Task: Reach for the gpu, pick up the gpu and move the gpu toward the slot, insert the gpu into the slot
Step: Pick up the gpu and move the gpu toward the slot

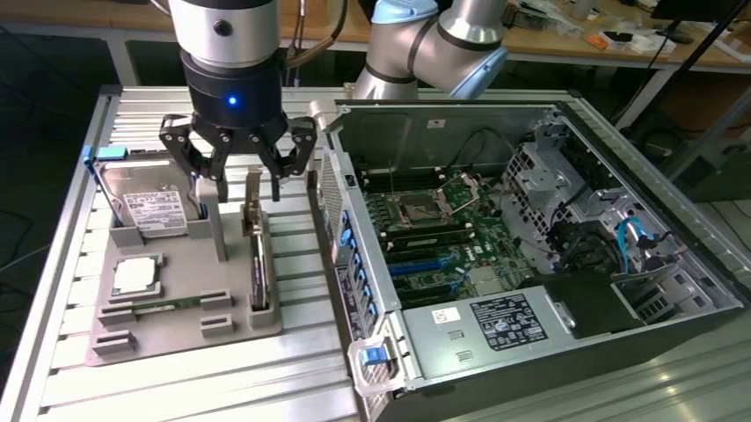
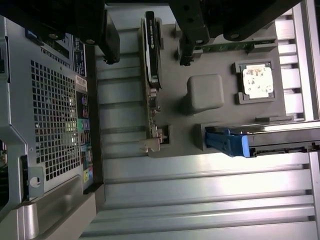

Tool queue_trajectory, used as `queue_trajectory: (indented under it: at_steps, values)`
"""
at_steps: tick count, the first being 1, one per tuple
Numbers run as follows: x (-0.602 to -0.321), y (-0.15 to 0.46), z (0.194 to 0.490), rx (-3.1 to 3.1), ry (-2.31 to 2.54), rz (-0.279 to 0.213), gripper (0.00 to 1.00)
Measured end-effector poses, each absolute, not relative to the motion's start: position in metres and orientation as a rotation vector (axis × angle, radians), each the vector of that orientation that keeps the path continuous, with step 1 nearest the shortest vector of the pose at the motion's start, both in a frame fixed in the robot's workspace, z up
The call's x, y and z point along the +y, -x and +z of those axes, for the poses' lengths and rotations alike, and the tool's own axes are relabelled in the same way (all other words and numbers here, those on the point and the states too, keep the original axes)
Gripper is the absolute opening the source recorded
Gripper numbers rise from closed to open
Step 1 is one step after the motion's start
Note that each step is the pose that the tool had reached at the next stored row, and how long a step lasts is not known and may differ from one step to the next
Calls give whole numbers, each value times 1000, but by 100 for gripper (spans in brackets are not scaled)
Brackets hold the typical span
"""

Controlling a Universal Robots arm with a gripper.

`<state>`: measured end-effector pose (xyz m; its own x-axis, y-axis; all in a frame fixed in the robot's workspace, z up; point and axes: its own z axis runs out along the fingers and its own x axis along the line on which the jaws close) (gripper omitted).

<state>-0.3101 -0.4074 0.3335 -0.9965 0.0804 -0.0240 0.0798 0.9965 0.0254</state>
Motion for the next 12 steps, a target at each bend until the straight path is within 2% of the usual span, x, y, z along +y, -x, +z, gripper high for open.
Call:
queue_trajectory:
  at_steps: [12]
  values:
    - [-416,310,320,3116,-125,38,60]
